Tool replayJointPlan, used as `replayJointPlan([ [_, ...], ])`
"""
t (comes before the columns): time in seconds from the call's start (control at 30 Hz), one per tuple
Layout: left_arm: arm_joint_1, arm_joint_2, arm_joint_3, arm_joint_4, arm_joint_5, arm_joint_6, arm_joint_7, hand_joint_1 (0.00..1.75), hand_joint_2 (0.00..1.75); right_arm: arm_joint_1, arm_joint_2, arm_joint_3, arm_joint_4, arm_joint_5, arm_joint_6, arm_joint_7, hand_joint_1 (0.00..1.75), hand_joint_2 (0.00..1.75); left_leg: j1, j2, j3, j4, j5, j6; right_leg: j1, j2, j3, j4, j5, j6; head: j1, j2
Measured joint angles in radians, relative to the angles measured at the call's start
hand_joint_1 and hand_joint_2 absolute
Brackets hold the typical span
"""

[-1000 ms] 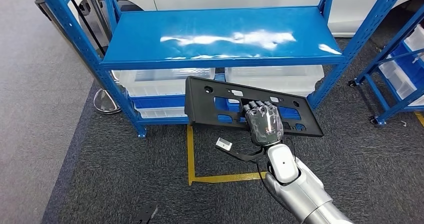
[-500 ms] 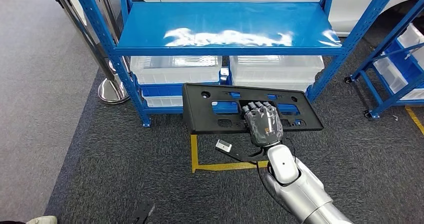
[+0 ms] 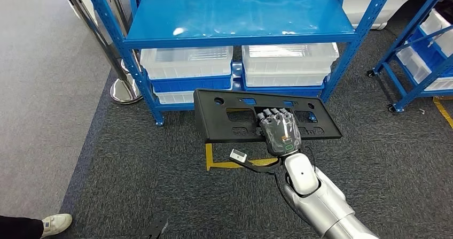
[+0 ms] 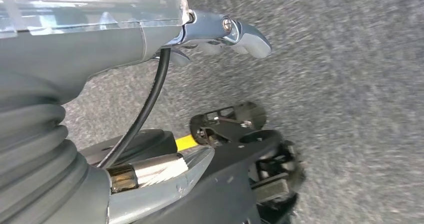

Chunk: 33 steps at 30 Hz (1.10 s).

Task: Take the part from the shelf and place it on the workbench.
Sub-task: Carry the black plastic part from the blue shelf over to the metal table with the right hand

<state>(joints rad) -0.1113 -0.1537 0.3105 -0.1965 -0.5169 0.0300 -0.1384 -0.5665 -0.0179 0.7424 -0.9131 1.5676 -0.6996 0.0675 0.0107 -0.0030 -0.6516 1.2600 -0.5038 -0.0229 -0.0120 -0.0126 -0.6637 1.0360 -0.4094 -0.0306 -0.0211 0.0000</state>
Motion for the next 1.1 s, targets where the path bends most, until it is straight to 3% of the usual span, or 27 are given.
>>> replayJointPlan([
  [0.07,-0.002,0.000,0.000,-0.001,0.000,0.002,0.000,0.00,1.75,0.000,0.002,-0.001,0.001,-0.001,0.000,-0.005,1.75,1.75,-0.002,-0.001,0.109,-0.146,-0.001,0.006,0.001,0.000,-0.026,0.008,0.020,0.009,0.001,0.000],
  [0.13,-0.003,0.000,0.000,-0.001,0.000,0.003,-0.002,0.00,1.75,0.001,0.004,-0.003,0.002,-0.004,0.000,-0.012,1.75,1.75,-0.008,-0.002,0.171,-0.249,-0.027,0.014,0.001,0.000,-0.035,0.005,0.042,0.019,0.001,0.000],
  [0.2,0.000,0.001,0.002,-0.002,0.000,0.003,-0.003,0.00,1.75,0.002,0.006,-0.004,0.004,-0.004,0.000,-0.017,1.75,1.75,-0.007,-0.002,0.165,-0.263,-0.014,0.024,0.000,0.001,-0.038,-0.003,0.061,0.031,0.001,0.000],
  [0.23,0.001,0.001,0.004,-0.002,0.000,0.003,-0.003,0.00,1.75,0.003,0.007,-0.005,0.005,-0.004,0.000,-0.018,1.75,1.75,-0.005,0.000,0.158,-0.267,-0.003,0.032,0.000,0.003,-0.044,0.002,0.050,0.036,0.001,0.000],
  [0.3,0.001,0.002,0.007,-0.002,0.000,0.003,-0.004,0.00,1.75,0.005,0.007,-0.009,0.008,-0.006,0.000,-0.022,1.75,1.75,0.000,0.005,0.137,-0.271,0.020,0.050,-0.002,0.007,-0.071,0.066,-0.026,0.044,0.003,0.000],
  [0.37,0.002,0.002,0.009,-0.002,0.000,0.004,-0.007,0.00,1.75,0.008,0.007,-0.015,0.009,-0.014,0.000,-0.032,1.75,1.75,-0.001,0.006,0.109,-0.271,0.041,0.059,-0.004,0.008,-0.107,0.192,-0.115,0.049,0.004,0.000],
  [0.4,0.002,0.002,0.009,-0.002,0.000,0.004,-0.008,0.00,1.75,0.011,0.007,-0.019,0.011,-0.020,0.000,-0.039,1.75,1.75,-0.002,0.008,0.095,-0.270,0.051,0.059,-0.005,0.008,-0.119,0.253,-0.130,0.052,0.004,0.000],
  [0.47,0.004,0.001,0.010,-0.002,0.000,0.003,-0.011,0.00,1.75,0.017,0.008,-0.026,0.015,-0.031,0.000,-0.053,1.75,1.75,-0.001,0.015,0.069,-0.265,0.068,0.056,-0.008,0.007,-0.101,0.295,-0.094,0.056,0.004,0.000],
  [0.53,0.006,0.001,0.011,-0.002,-0.002,0.003,-0.013,0.00,1.75,0.019,0.010,-0.033,0.017,-0.038,0.000,-0.063,1.75,1.75,-0.002,0.026,0.047,-0.256,0.078,0.050,-0.011,-0.013,-0.014,0.199,-0.051,0.057,0.004,0.000],
  [0.6,0.009,0.001,0.012,-0.002,-0.004,0.003,-0.015,0.00,1.75,0.017,0.017,-0.041,0.017,-0.042,0.000,-0.070,1.75,1.75,-0.006,0.040,0.034,-0.243,0.083,0.039,-0.004,-0.041,0.078,0.064,-0.070,0.049,0.003,0.000],
  [0.63,0.011,0.002,0.013,-0.002,-0.005,0.003,-0.015,0.00,1.75,0.016,0.021,-0.045,0.017,-0.043,0.000,-0.074,1.75,1.75,-0.008,0.048,0.030,-0.239,0.085,0.033,0.000,-0.047,0.102,0.023,-0.087,0.043,0.003,0.000],
  [0.7,0.012,0.002,0.015,-0.002,-0.006,0.004,-0.016,0.00,1.75,0.020,0.025,-0.052,0.018,-0.045,0.000,-0.082,1.75,1.75,-0.008,0.065,0.028,-0.237,0.090,0.021,0.002,-0.032,0.104,0.000,-0.092,0.026,0.002,0.000],
  [0.77,0.012,0.002,0.016,-0.002,-0.007,0.005,-0.016,0.00,1.75,0.026,0.027,-0.060,0.020,-0.047,0.000,-0.091,1.75,1.75,-0.004,0.056,0.017,-0.214,0.066,0.010,0.001,-0.015,0.096,-0.003,-0.081,0.010,0.002,0.000],
  [0.8,0.013,0.002,0.017,-0.002,-0.008,0.005,-0.016,0.00,1.75,0.028,0.028,-0.064,0.022,-0.048,0.000,-0.094,1.75,1.75,-0.002,0.043,0.002,-0.176,0.035,0.006,0.000,-0.007,0.092,-0.005,-0.075,0.003,0.002,0.000],
  [0.87,0.015,0.002,0.018,-0.002,-0.011,0.005,-0.016,0.00,1.75,0.031,0.033,-0.070,0.024,-0.048,0.000,-0.098,1.75,1.75,-0.001,0.020,-0.046,-0.046,-0.041,0.001,0.002,0.010,0.081,-0.005,-0.066,-0.006,0.002,0.000],
  [0.9,0.016,0.002,0.018,-0.002,-0.013,0.005,-0.016,0.00,1.75,0.033,0.035,-0.072,0.026,-0.048,0.000,-0.100,1.75,1.75,-0.001,0.015,-0.068,0.016,-0.065,0.001,0.005,0.021,0.077,-0.004,-0.063,-0.008,0.002,0.000],
  [0.93,0.018,0.002,0.018,-0.002,-0.015,0.005,-0.016,0.00,1.75,0.037,0.035,-0.075,0.027,-0.048,0.000,-0.102,1.75,1.75,-0.001,0.013,-0.076,0.049,-0.071,0.003,0.007,0.031,0.074,-0.003,-0.060,-0.008,0.002,0.000],
  [0.97,0.019,0.002,0.018,-0.002,-0.017,0.005,-0.016,0.00,1.75,0.041,0.035,-0.076,0.029,-0.048,0.000,-0.103,1.75,1.75,-0.001,0.012,-0.067,0.042,-0.055,0.006,0.009,0.042,0.072,-0.002,-0.059,-0.008,0.002,0.000],
  [1.0,0.019,0.002,0.018,-0.002,-0.017,0.005,-0.016,0.00,1.75,0.044,0.035,-0.078,0.030,-0.048,0.000,-0.104,1.75,1.75,-0.002,0.007,-0.040,-0.002,-0.024,0.012,0.012,0.054,0.071,-0.001,-0.058,-0.008,0.002,0.000],
  [1.07,0.019,0.005,0.018,-0.002,-0.018,0.006,-0.016,0.00,1.75,0.045,0.038,-0.081,0.031,-0.048,0.000,-0.104,1.75,1.75,-0.004,-0.032,0.033,-0.135,0.032,0.033,0.012,0.076,0.067,0.002,-0.056,-0.006,0.004,0.000],
  [1.1,0.020,0.006,0.019,-0.002,-0.018,0.006,-0.017,0.00,1.75,0.044,0.040,-0.083,0.031,-0.048,0.000,-0.104,1.75,1.75,-0.005,-0.053,0.061,-0.188,0.046,0.040,0.009,0.087,0.064,0.002,-0.054,-0.002,0.004,0.000],
])
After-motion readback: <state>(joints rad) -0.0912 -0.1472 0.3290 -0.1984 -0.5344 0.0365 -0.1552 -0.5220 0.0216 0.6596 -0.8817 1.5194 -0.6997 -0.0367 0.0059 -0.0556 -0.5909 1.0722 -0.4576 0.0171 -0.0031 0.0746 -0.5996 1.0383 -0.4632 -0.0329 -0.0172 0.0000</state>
